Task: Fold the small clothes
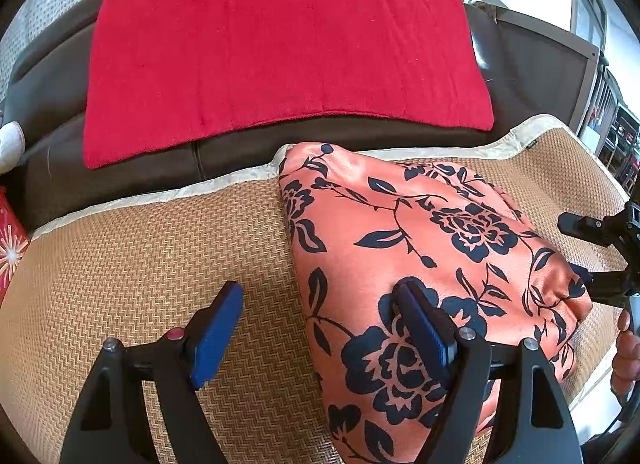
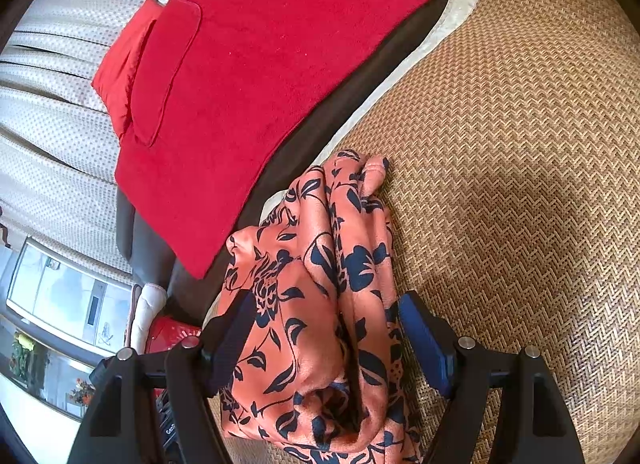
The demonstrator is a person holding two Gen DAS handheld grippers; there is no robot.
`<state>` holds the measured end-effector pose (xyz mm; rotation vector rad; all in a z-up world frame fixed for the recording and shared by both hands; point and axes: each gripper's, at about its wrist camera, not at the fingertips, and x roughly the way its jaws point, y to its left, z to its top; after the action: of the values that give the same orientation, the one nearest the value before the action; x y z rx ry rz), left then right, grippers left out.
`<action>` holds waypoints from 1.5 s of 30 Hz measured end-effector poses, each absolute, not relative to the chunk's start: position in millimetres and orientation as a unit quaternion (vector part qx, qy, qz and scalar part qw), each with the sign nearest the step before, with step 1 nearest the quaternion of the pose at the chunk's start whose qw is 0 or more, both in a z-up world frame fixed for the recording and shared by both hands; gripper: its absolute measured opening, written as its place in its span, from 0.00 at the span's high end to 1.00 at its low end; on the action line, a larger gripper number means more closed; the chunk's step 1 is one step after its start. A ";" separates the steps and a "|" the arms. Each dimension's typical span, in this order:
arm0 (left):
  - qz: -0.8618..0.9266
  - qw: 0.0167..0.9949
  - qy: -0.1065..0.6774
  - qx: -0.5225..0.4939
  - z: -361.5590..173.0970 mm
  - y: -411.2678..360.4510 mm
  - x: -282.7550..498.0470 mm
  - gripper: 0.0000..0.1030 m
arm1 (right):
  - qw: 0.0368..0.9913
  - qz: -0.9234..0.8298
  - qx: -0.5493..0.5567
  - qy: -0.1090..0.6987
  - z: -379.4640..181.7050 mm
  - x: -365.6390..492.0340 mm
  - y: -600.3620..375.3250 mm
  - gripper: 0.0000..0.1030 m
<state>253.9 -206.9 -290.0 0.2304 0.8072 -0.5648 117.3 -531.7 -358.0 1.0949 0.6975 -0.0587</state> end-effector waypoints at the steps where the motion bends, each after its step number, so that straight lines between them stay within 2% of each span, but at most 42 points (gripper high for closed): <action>1: -0.270 0.875 0.387 0.110 -289.9 -207.0 254.1 0.22 | 0.796 -0.026 0.509 0.326 -358.3 118.2 -531.9 0.25; 7: -0.276 0.871 0.392 0.108 -290.7 -211.8 255.1 0.22 | 0.791 -0.019 0.508 0.341 -365.4 123.9 -529.9 0.25; 14: -0.334 0.825 0.454 0.044 -301.1 -215.1 265.3 0.22 | 0.789 -0.009 0.493 0.368 -373.2 137.3 -515.8 0.26; 23: -0.342 0.813 0.471 0.021 -311.1 -221.3 275.6 0.22 | 0.791 -0.009 0.478 0.381 -379.8 153.7 -494.9 0.27; 26: -0.347 0.810 0.472 0.014 -311.9 -221.7 276.5 0.22 | 0.797 -0.012 0.466 0.386 -379.9 160.0 -482.9 0.32; 27: -0.348 0.810 0.471 0.013 -312.1 -221.9 276.9 0.23 | 0.799 -0.015 0.458 0.388 -379.5 162.4 -477.3 0.35; 28: -0.348 0.811 0.470 0.013 -311.4 -221.8 275.1 0.29 | 0.803 -0.020 0.450 0.391 -378.4 164.3 -471.9 0.38; 29: -0.347 0.813 0.468 0.013 -311.4 -221.2 276.1 0.33 | 0.806 -0.020 0.442 0.394 -378.1 167.2 -467.0 0.45; 31: -0.342 0.818 0.461 0.011 -309.5 -218.0 277.7 0.49 | 0.809 -0.024 0.437 0.393 -376.9 171.4 -460.3 0.48; 34: -0.341 0.820 0.460 -0.014 -306.8 -207.5 283.4 0.59 | 0.816 -0.028 0.428 0.388 -371.6 178.0 -447.5 0.53; 40: -0.343 0.834 0.432 -0.018 -289.8 -195.3 279.7 0.66 | 0.837 -0.014 0.405 0.368 -357.7 199.9 -416.8 0.56; 45: -0.334 0.845 0.417 -0.022 -277.5 -172.5 279.8 0.66 | 0.852 0.005 0.386 0.353 -344.0 217.9 -382.6 0.58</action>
<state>279.8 -172.5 -277.5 -0.0463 0.8808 -0.7055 217.9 -382.6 -344.0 0.8124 0.7438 0.0102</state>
